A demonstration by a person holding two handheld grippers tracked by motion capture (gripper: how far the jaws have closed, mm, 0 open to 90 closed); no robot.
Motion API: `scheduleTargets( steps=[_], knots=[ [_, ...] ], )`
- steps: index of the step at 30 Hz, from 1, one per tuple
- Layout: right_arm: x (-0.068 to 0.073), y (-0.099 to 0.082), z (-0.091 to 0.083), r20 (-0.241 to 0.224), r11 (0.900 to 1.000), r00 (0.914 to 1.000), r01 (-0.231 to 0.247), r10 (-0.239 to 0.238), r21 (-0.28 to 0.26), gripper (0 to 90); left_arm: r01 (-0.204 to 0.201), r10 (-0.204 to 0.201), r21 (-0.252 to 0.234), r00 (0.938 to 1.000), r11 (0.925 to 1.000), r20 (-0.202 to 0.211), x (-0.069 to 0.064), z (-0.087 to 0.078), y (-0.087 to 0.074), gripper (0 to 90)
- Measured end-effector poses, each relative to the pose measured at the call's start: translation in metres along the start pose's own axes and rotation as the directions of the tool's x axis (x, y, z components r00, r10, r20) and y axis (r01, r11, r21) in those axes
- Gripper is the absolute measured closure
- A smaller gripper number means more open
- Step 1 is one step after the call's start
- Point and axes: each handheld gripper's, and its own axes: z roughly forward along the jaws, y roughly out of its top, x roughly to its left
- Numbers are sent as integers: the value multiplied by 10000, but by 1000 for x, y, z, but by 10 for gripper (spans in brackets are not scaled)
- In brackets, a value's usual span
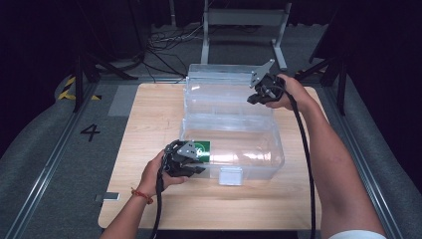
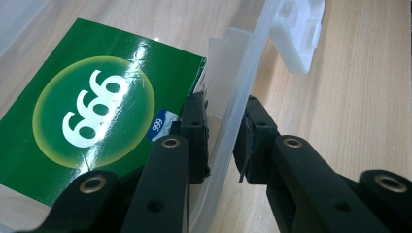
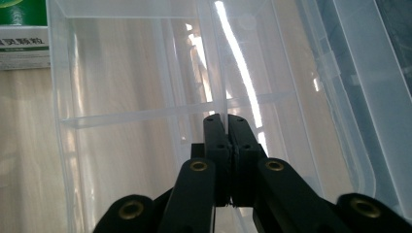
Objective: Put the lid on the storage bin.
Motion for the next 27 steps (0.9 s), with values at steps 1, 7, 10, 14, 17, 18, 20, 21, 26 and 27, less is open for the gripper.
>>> scheduleTargets(
  steps=[1,7,10,14,17,18,20,21,26,27],
  knots=[
    [0,0,0,0,10000,10000,0,0,0,888,0,0,0,10000,10000,0,0,0,0,761],
    [7,-3,-7,61,9999,9999,92,-92,-137,896,-36,36,13,9999,10000,-165,-2,1,2,752],
    [9,-1,-10,21,9997,9998,192,-191,-157,898,-31,33,72,9998,10000,-204,-3,1,2,749],
    [15,2,-17,58,9988,9989,469,-468,-159,899,-14,15,19,9997,10000,-261,-5,1,1,746],
    [21,5,-21,227,9988,9986,472,-470,-94,899,21,-20,22,9996,10000,-295,-6,1,1,744],
    [22,5,-22,296,9986,9982,524,-521,-108,899,35,-34,25,9995,10000,-299,-6,1,1,744],
    [23,5,-24,250,9983,9981,565,-562,-111,899,50,-49,14,9996,10000,-286,-6,1,1,743],
    [25,5,-25,256,9987,9986,475,-470,-176,899,56,-56,3,9996,10000,-291,-5,1,1,743],
    [38,4,-33,415,9982,9983,427,-410,-413,899,85,-85,13,9991,10000,-408,-8,2,1,735],
    [40,4,-34,381,9980,9983,465,-448,-432,899,115,-115,5,9990,9999,-424,-8,2,1,732]
  ],
)
